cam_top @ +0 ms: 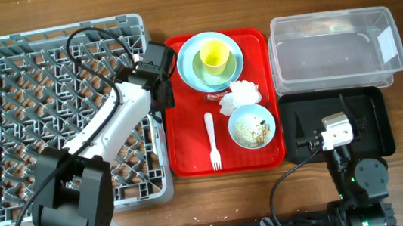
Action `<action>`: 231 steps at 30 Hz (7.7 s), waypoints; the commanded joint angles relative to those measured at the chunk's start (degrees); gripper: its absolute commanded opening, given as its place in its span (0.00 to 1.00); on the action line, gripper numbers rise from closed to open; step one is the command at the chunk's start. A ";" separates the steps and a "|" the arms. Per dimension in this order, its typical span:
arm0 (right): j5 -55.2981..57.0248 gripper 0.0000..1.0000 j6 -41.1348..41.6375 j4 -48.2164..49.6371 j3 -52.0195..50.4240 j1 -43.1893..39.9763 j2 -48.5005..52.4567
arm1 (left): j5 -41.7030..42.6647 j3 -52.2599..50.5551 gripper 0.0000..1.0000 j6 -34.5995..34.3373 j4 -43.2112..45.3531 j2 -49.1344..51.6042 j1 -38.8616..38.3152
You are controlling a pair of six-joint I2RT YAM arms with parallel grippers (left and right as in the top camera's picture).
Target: Sort waste into correct bins and load items into the dishwasher rack
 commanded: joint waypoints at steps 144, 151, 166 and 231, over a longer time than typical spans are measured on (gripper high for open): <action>-0.68 1.00 -0.48 0.28 -0.02 -0.22 -0.20 | 8.48 -15.69 0.49 -23.76 5.53 -23.02 -23.23; -0.68 1.00 -0.48 0.31 -0.02 -0.22 -0.20 | 6.51 -15.69 0.51 -25.07 9.14 -12.31 -27.39; -0.68 1.00 -0.46 0.28 -0.02 -0.22 -0.20 | 3.80 -15.91 0.51 -25.05 8.46 -11.65 -27.12; -0.68 1.00 -0.48 0.31 -0.02 -0.22 -0.15 | -10.95 4.48 1.00 0.22 -8.81 -27.63 8.13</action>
